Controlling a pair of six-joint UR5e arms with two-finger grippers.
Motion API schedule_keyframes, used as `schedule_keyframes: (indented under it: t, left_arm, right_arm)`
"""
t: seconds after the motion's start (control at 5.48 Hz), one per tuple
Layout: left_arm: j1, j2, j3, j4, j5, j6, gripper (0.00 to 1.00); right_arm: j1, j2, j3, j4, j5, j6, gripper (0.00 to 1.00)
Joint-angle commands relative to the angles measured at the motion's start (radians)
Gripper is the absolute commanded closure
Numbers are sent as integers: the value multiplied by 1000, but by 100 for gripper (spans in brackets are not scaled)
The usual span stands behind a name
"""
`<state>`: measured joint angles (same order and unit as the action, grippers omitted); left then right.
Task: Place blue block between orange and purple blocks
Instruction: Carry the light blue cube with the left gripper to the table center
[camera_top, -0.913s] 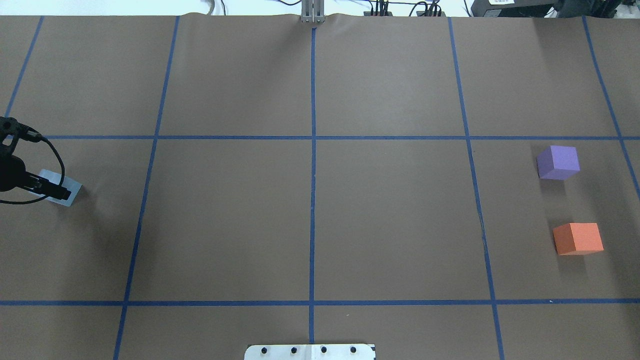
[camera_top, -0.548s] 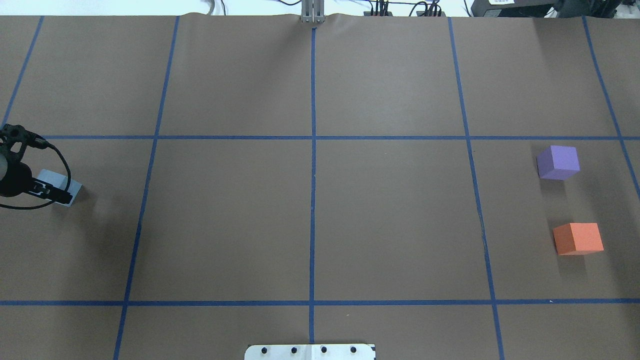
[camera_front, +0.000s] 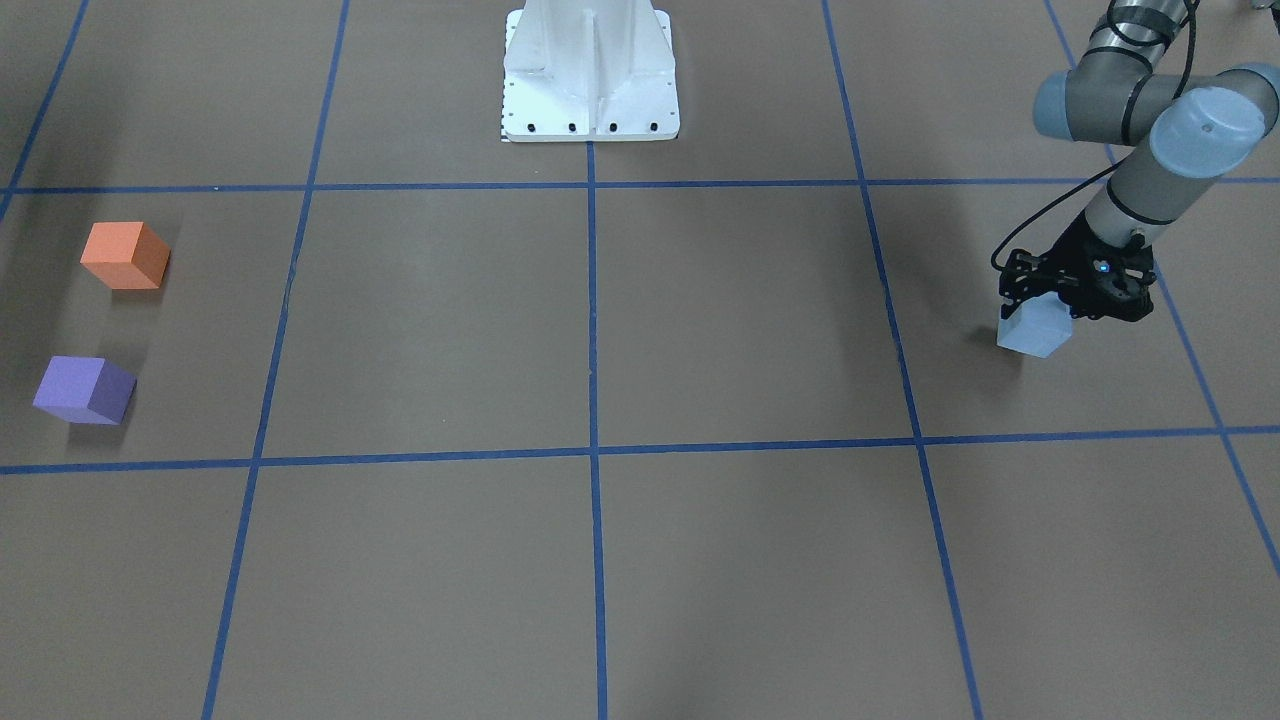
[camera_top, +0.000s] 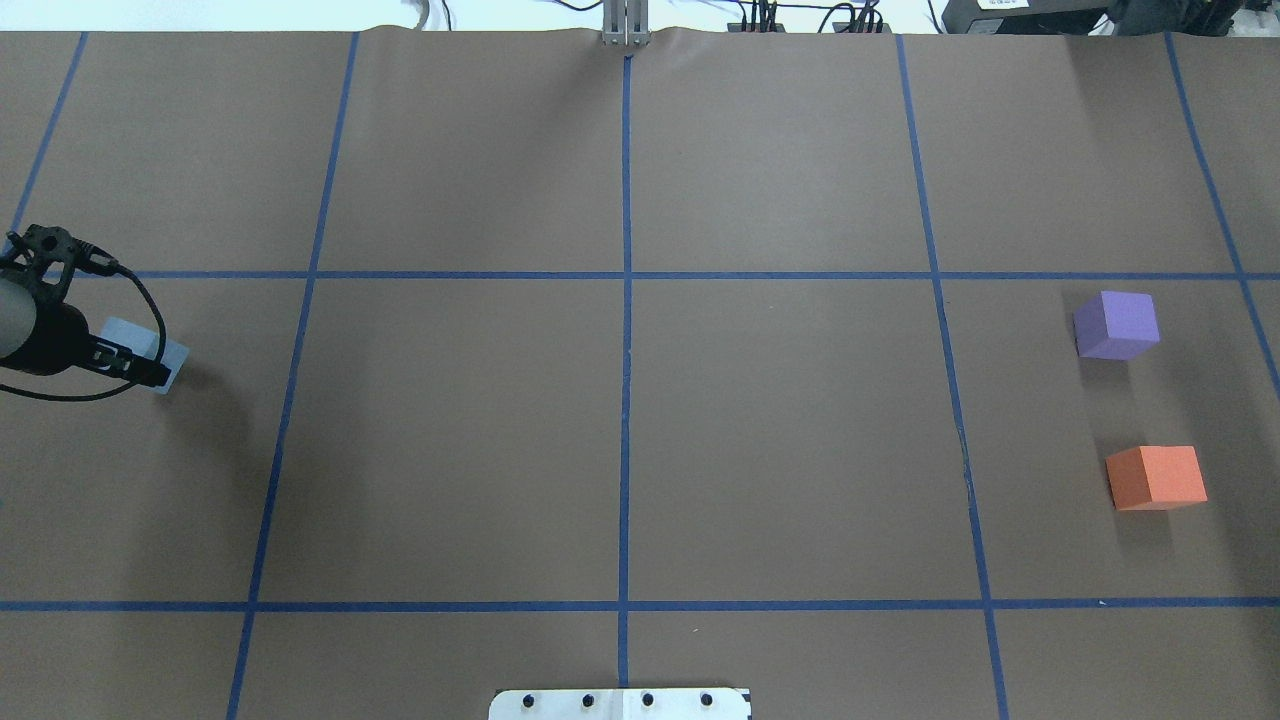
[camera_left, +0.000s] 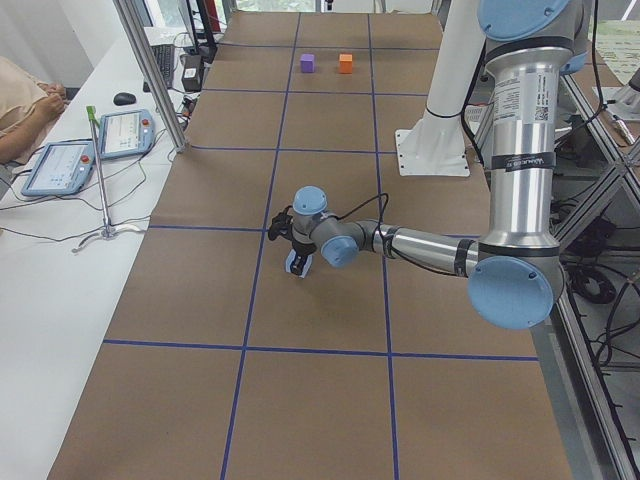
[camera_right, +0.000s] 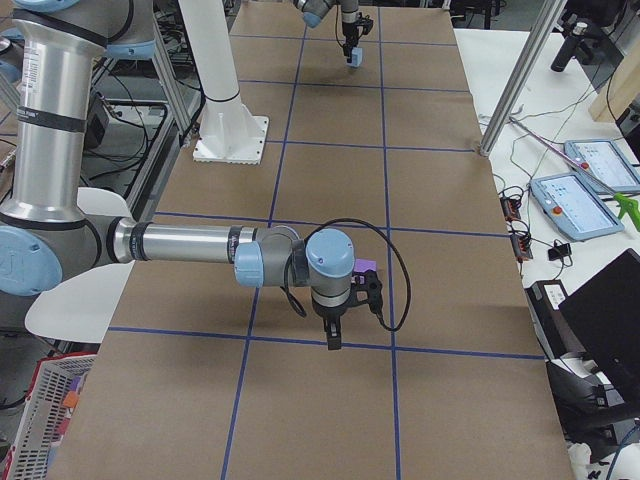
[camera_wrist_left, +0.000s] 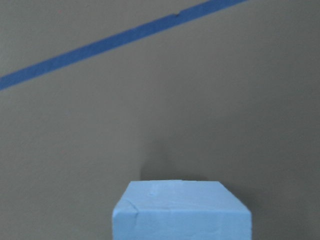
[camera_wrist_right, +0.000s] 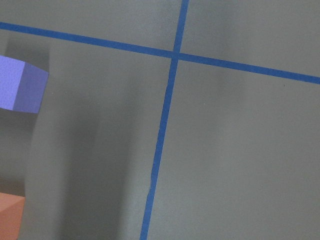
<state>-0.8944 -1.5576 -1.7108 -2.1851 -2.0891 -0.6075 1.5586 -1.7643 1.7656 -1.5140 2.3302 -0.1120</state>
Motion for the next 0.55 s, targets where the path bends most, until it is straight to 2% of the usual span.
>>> schedule_keyframes:
  t: [0.0, 0.18, 0.37]
  left_arm:
    - [79, -196, -30, 83, -5, -235, 92]
    - [153, -410, -23, 299, 4, -358, 91]
    - [249, -602, -12, 490, 56, -470, 91]
  right_arm:
    - [0, 0, 2, 0, 0, 0, 0]
    - [0, 2, 3, 0, 0, 0, 0]
    - [0, 3, 3, 0, 0, 0, 0]
